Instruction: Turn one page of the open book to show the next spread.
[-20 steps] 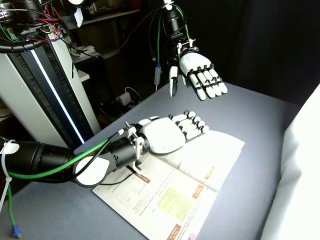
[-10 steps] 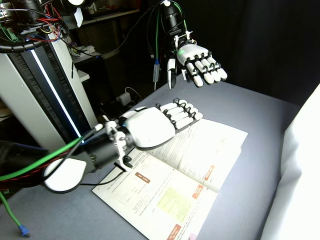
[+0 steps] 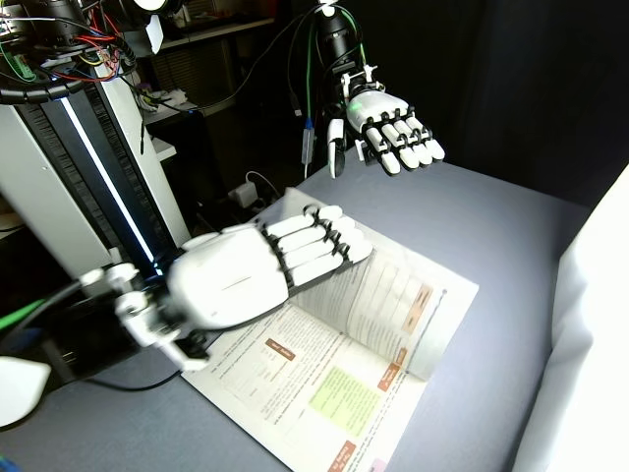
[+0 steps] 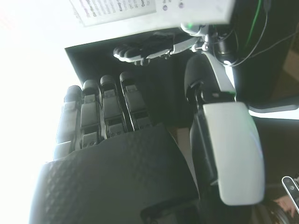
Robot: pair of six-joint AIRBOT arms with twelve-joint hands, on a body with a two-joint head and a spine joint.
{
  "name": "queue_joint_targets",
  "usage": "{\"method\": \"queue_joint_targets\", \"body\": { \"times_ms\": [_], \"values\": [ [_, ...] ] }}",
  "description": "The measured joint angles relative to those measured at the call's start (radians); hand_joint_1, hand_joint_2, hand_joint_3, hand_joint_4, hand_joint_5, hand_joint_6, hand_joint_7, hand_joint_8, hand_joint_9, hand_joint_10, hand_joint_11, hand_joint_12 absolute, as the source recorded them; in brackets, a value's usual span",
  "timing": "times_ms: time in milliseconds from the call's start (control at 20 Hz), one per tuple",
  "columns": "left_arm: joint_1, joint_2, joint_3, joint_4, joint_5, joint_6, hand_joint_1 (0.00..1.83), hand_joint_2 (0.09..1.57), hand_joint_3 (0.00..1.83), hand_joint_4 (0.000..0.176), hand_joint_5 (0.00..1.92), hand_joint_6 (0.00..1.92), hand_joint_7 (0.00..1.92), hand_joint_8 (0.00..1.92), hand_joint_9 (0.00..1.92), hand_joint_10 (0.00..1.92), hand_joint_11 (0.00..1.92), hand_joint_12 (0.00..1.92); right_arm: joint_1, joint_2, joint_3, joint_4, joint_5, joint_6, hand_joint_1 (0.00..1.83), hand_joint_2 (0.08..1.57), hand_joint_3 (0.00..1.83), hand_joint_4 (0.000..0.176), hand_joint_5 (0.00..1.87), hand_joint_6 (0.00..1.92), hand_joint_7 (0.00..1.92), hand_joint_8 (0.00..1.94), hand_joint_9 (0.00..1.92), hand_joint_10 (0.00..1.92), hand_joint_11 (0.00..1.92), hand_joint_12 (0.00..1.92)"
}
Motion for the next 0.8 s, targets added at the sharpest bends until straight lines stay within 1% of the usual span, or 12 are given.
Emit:
{"method": "queue_joint_targets", "body": {
  "times_ms": [50,150,200,350,500,650,800],
  "values": [
    [0.0,-0.011,0.008,0.002,0.002,-0.003,0.0,1.23,0.0,0.005,0.0,0.0,0.0,0.0,0.0,0.0,0.0,0.0,-0.028,0.026,-0.007,0.035,-0.003,-0.022,0.0,1.29,0.01,0.0,0.0,0.0,0.0,0.0,0.0,0.0,0.0,0.0],
    [0.0,-0.019,0.009,-0.002,0.014,-0.006,0.0,1.23,0.0,0.007,0.0,0.0,0.0,0.0,0.0,0.0,0.0,0.0,-0.067,0.058,-0.026,0.081,-0.021,-0.042,0.0,1.29,0.01,0.0,0.0,0.0,0.0,0.0,0.0,0.0,0.0,0.0],
    [0.0,-0.021,0.009,-0.004,0.012,-0.006,0.0,1.23,0.0,0.001,0.0,0.0,0.0,0.0,0.0,0.0,0.0,0.0,-0.083,0.074,-0.04,0.103,-0.02,-0.057,0.0,1.28,0.0,0.0,0.0,0.0,0.0,0.0,0.0,0.0,0.0,0.0],
    [0.0,-0.031,0.016,-0.005,0.014,-0.013,0.0,1.22,0.0,0.0,0.0,0.0,0.0,0.0,0.0,0.0,0.0,0.0,-0.121,0.119,-0.078,0.156,0.016,-0.093,0.0,1.36,0.04,0.0,0.0,0.0,0.0,0.0,0.0,0.0,0.0,0.0],
    [0.0,-0.043,0.025,-0.025,0.014,-0.019,0.0,1.22,0.0,0.0,0.0,0.0,0.0,0.0,0.0,0.0,0.0,0.0,-0.167,0.168,-0.104,0.213,0.047,-0.119,0.0,1.32,0.01,0.0,0.0,0.0,0.0,0.0,0.0,0.0,0.0,0.0],
    [0.0,-0.058,0.03,-0.018,0.022,-0.025,0.0,1.22,0.0,0.0,0.0,0.0,0.0,0.0,0.0,0.0,0.0,0.0,-0.222,0.205,-0.127,0.295,0.08,-0.15,0.0,1.34,0.02,0.0,0.0,0.0,0.0,0.0,0.0,0.0,0.0,0.0],
    [0.0,-0.077,0.039,-0.027,0.021,-0.031,0.0,1.22,0.0,0.014,0.0,0.0,0.0,0.0,0.0,0.0,0.0,0.0,-0.288,0.212,-0.146,0.363,0.147,-0.177,0.0,1.34,0.02,0.0,0.0,0.0,0.0,0.0,0.0,0.0,0.0,0.0]
  ]
}}
